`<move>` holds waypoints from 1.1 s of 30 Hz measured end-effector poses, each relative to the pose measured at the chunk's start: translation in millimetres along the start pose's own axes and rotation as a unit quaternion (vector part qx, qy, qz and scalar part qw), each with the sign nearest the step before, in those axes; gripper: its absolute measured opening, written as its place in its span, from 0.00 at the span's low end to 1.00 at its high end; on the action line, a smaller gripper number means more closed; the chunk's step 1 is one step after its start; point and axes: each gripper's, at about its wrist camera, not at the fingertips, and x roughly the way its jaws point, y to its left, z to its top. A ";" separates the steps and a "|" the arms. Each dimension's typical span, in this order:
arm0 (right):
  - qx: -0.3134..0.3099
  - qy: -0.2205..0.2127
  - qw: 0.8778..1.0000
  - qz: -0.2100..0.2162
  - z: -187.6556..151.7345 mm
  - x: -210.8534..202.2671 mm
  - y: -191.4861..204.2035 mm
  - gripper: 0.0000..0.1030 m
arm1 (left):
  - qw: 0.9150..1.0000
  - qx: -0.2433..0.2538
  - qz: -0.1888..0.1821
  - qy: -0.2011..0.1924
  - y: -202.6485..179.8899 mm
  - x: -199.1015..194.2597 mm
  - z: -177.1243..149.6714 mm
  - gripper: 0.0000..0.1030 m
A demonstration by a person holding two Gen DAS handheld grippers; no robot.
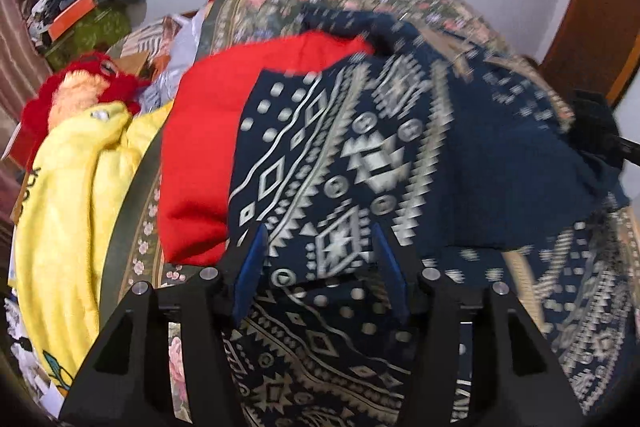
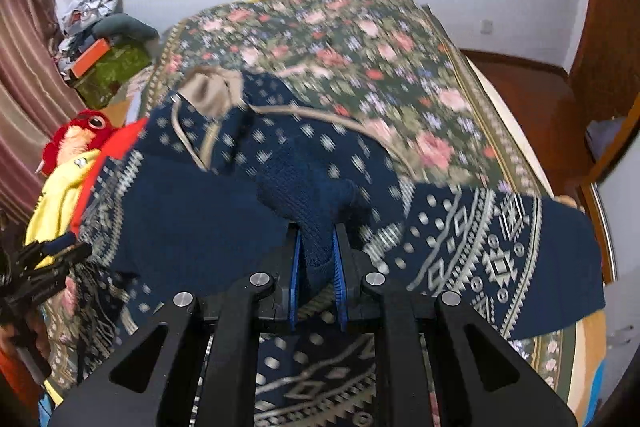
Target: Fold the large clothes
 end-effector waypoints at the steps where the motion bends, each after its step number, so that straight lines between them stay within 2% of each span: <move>1: 0.001 0.006 1.000 0.000 -2.3 2.6 -3.1 0.13 | 1.000 -0.004 0.009 0.010 3.6 9.0 -0.9 0.52; 4: 0.010 0.030 0.999 -0.002 -9.0 14.0 -14.4 0.13 | 0.999 -0.018 0.018 0.034 14.4 30.2 -4.3 0.52; 8: 0.013 0.053 0.998 -0.016 -17.0 25.3 -24.7 0.13 | 0.999 -0.021 0.015 0.036 18.8 38.7 -4.7 0.52; 12: 0.007 0.055 0.997 -0.049 -24.8 25.0 -33.6 0.13 | 0.999 -0.006 0.032 0.034 14.8 42.6 -5.8 0.53; 17: 0.005 0.059 0.997 -0.056 -30.2 17.5 -41.9 0.13 | 0.998 0.010 0.043 0.033 10.1 48.0 -10.1 0.53; 23: 0.023 0.082 0.994 -0.071 -37.3 21.4 -46.3 0.31 | 0.998 0.011 0.039 0.041 10.8 45.9 -9.7 0.53; 26: 0.038 0.092 0.993 -0.060 -37.3 18.6 -51.4 0.40 | 0.998 0.016 0.037 0.047 10.4 41.2 -11.2 0.53; 28: 0.048 0.097 0.993 -0.038 -35.9 12.5 -55.9 0.46 | 0.997 0.020 0.046 0.051 9.9 36.2 -13.0 0.57; 30: 0.050 0.094 0.994 -0.030 -34.3 4.4 -58.6 0.47 | 0.997 0.018 0.055 0.053 10.4 28.7 -12.7 0.58; 33: 0.049 0.074 0.995 -0.041 -30.4 -12.9 -65.7 0.47 | 0.998 0.020 0.050 0.031 7.6 10.7 -6.7 0.59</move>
